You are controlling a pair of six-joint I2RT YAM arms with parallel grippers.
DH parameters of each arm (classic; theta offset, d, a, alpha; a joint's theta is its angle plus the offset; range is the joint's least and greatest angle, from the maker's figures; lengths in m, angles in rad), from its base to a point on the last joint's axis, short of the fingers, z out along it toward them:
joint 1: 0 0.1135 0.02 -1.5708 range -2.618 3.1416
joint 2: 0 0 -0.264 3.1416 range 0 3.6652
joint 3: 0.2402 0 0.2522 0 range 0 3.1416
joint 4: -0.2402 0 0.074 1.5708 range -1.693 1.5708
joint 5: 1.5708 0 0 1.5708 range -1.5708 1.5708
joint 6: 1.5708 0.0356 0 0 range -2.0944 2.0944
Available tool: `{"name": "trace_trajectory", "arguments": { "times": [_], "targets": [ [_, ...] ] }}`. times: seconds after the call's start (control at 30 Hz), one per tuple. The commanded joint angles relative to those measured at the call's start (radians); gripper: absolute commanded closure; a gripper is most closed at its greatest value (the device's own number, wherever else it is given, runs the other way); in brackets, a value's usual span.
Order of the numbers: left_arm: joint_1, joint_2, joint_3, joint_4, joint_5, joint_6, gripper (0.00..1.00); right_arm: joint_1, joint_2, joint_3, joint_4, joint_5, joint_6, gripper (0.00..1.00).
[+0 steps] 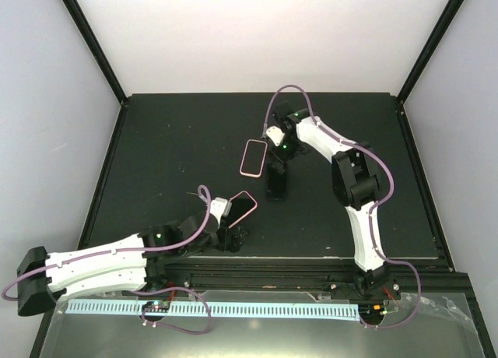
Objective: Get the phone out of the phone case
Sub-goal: Adjust the phone at the center of the board, then pick up the phone at the center of the board.
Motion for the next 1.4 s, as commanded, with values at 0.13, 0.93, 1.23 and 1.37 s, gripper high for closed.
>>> {"name": "trace_trajectory", "arguments": {
  "times": [0.13, 0.93, 1.23, 1.37],
  "targets": [
    [0.007, -0.143, -0.026, -0.056, -0.052, -0.038, 0.01, 0.087, -0.162, -0.150, 0.028, 0.043, 0.106, 0.00],
    [0.007, -0.139, -0.037, -0.057, -0.068, -0.086, 0.01, 0.272, -0.118, -0.269, 0.232, 0.368, 0.176, 0.00],
    [0.008, -0.136, -0.045, -0.034, -0.062, -0.093, 0.01, 0.265, -0.143, -0.357, 0.257, 0.496, 0.143, 0.00],
    [0.007, -0.133, -0.045, -0.027, -0.072, -0.088, 0.01, 0.208, -0.187, -0.439, 0.263, 0.489, 0.139, 0.00]
  ]
}}
